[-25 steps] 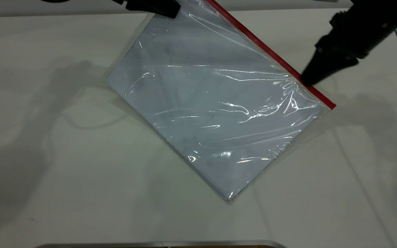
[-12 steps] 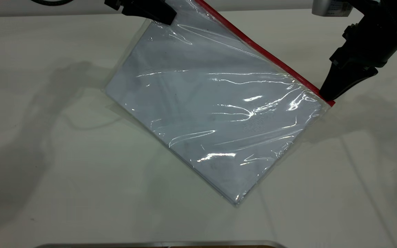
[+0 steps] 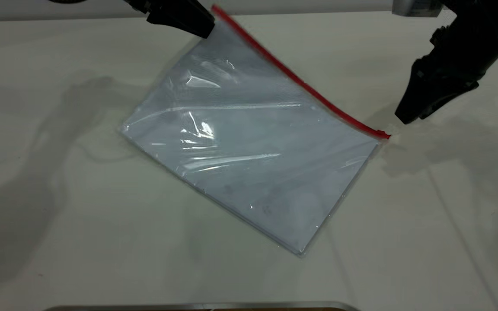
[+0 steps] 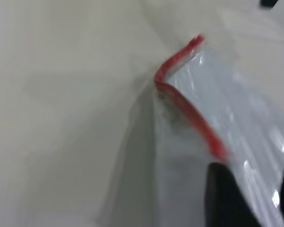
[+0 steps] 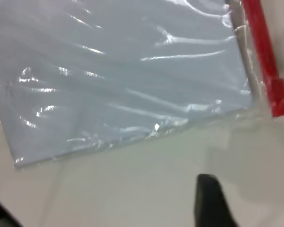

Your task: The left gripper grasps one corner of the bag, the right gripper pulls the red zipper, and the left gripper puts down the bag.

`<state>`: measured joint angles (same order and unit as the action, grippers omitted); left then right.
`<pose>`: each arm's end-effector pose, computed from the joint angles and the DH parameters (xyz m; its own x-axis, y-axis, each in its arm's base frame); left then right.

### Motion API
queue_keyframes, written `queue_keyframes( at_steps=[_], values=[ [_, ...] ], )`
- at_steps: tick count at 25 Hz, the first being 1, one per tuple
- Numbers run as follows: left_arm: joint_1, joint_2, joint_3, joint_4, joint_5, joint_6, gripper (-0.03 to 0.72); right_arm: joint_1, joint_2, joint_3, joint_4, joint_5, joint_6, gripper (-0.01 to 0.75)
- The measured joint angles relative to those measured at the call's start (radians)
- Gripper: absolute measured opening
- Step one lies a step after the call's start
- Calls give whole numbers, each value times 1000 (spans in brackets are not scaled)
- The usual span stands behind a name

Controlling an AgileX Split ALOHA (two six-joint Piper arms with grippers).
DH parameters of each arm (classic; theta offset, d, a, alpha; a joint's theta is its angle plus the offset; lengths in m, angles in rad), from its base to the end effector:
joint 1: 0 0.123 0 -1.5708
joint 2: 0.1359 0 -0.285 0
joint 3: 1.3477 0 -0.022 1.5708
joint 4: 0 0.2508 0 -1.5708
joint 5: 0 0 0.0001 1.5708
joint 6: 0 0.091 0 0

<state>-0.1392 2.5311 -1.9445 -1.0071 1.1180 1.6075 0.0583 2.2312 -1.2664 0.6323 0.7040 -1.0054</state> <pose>0.4837 -0.1377 0.0950 -0.2919 0.5938 -0.7498 0.9553 0.2195 -0.1981 0.3859 0.0574 0.0597 -0.8318 -0.4891 -0.2626 -0.5515 0.7818 0.2910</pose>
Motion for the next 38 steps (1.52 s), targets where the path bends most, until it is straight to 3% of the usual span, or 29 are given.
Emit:
queue_keyframes(
  at_steps=[3,7,15,27,30,34,38],
  values=[
    [0,-26,-29,86,-37,-141,516,0,-15,-45,0,2,18,534],
    [0,-90,-83,256,-72,-432,589,-1,-101,-116,-29,36,59,558],
    [0,-329,-178,630,12,-996,589,-1,-435,-208,-76,137,161,560],
    [0,-684,-180,952,49,-1413,589,-2,-1018,-212,-260,438,494,560],
    [0,-778,-109,967,49,-1439,589,-2,-1125,-212,-285,525,549,560],
    [0,-952,74,968,49,-1461,589,-2,-1247,-210,-288,531,581,560],
    [0,-1156,313,969,50,-1472,589,-2,-1388,-112,-284,531,593,560]
  ],
)
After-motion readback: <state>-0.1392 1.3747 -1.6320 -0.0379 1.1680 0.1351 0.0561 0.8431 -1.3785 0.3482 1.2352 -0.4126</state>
